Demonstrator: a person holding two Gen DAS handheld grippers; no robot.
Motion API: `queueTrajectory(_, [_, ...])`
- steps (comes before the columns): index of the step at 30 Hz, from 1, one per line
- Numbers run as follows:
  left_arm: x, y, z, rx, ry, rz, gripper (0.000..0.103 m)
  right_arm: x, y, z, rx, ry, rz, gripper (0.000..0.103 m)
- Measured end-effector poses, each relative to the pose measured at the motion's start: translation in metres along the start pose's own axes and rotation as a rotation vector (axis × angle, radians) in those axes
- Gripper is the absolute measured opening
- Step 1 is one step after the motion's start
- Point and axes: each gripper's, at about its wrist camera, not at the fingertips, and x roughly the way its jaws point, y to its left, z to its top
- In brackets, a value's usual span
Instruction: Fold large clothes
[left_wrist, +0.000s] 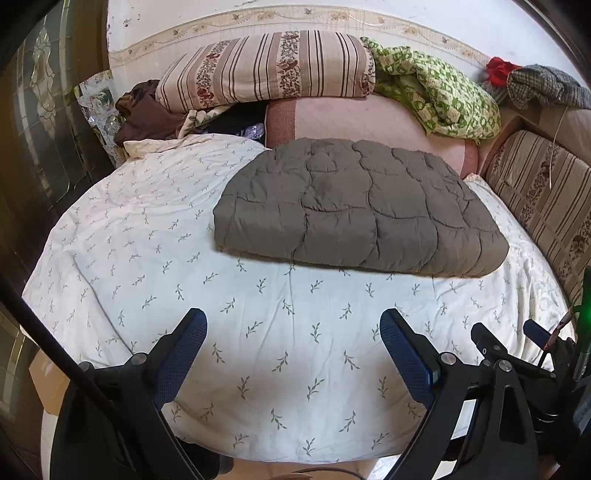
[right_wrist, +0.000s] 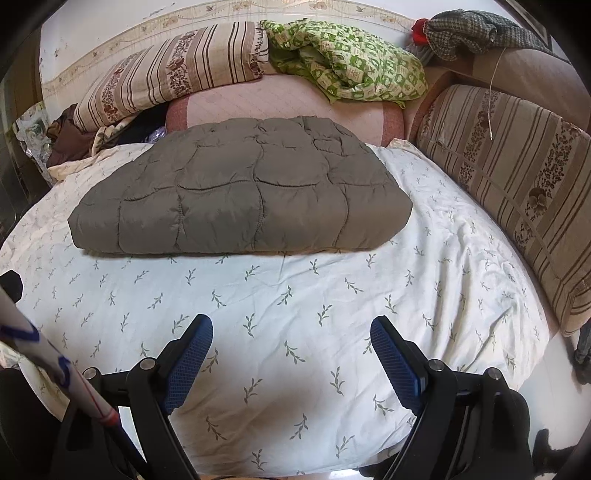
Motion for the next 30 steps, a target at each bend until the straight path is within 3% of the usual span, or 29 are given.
queueTrajectory(18, [0.03,0.004,-0.006,-0.007,0.081,0.02,0.094,0.015,0.004,0.003,-0.007,0.021,0.007,0.091])
queueTrajectory(26, [0.051,0.017,-0.009,-0.037,0.133,0.011,0.094,0.043,0.028,0.088,-0.078,-0.124,0.004,0.091])
queueTrajectory(27, [0.054,0.019,-0.009,-0.037,0.137,0.008,0.094,0.049,0.032,0.097,-0.088,-0.133,0.01,0.089])
queueTrajectory(30, [0.062,0.026,-0.009,-0.038,0.146,0.024,0.094,0.088,0.055,0.126,-0.138,-0.117,0.087,0.072])
